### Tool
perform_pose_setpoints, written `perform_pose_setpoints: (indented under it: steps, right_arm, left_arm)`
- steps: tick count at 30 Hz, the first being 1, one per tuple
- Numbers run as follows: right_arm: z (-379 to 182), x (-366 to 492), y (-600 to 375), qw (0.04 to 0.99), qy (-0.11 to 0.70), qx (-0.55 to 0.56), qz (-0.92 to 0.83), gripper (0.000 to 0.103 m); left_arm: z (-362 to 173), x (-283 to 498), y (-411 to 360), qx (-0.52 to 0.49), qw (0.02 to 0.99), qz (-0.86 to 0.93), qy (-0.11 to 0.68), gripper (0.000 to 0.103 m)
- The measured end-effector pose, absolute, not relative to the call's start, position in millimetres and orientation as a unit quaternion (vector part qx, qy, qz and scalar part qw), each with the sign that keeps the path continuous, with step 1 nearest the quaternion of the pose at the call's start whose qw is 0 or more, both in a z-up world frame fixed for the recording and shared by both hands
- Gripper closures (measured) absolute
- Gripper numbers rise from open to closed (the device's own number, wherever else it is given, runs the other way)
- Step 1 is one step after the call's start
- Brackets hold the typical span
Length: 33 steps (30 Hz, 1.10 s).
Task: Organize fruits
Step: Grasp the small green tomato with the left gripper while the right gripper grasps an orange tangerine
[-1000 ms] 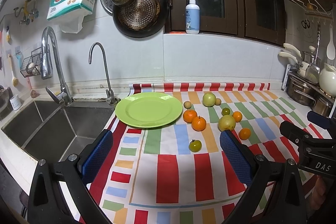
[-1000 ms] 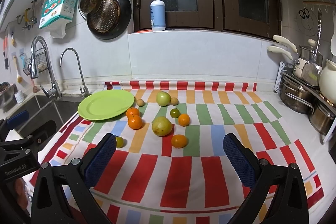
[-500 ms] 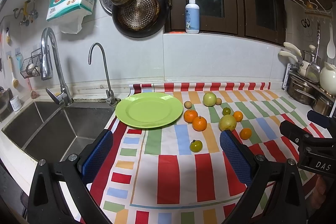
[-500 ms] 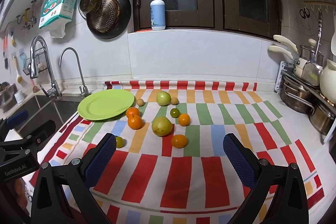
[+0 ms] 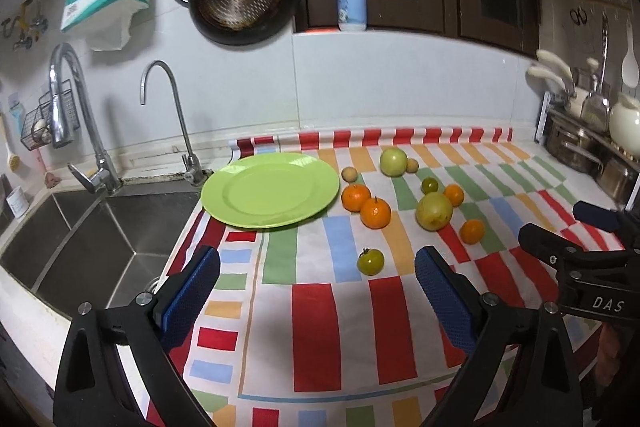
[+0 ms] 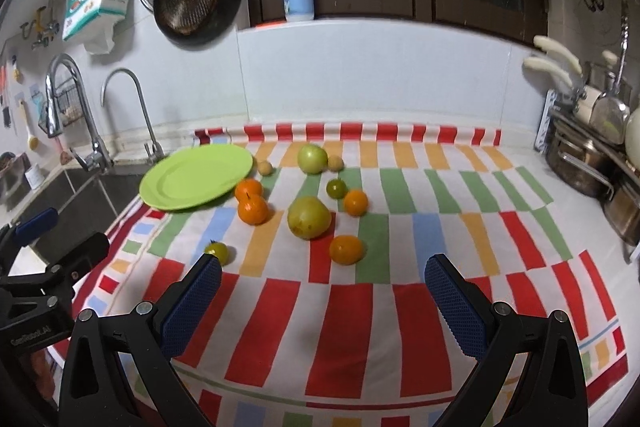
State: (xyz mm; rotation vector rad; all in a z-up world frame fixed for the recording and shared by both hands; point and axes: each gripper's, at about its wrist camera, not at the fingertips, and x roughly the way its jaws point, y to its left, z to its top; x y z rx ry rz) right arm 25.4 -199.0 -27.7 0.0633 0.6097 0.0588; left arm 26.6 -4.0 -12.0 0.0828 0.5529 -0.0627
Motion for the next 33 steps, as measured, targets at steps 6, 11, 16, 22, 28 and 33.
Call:
perform_pose_setpoints:
  steps: [6,11,16,22,28,33]
  right_arm:
    - [-46.4,44.4,-195.4,0.945,0.326,0.01,0.029,0.001]
    - [-59.6,62.2,-195.8,0.937,0.348,0.005,0.032,0.004]
    - [-76.0,85.0,-200.4,0.925,0.379,0.016,0.041,0.012]
    - [-95.4,110.6,-207.0,0.911,0.41,0.025,0.045,0.02]
    - [-108.0,128.9,-208.0,0.903,0.427,0.023,0.047,0.031]
    - [-114.5,136.7,-208.5,0.899,0.436,0.024,0.045,0.037]
  left_arm:
    - [-28.9,50.2,-12.2,0.053,0.949,-0.048,0.309,0.012]
    - [-43.5,70.5,-20.6,0.06,0.938,-0.064,0.336,0.019]
    - [-58.1,92.0,-29.5,0.068,0.926,-0.079,0.364,0.024]
    - [-76.8,114.6,-40.3,0.083,0.912,-0.095,0.391,0.03]
    - [-92.7,129.1,-44.9,0.088,0.898,-0.111,0.417,0.043]
    - [-99.4,136.1,-46.5,0.088,0.892,-0.123,0.426,0.057]
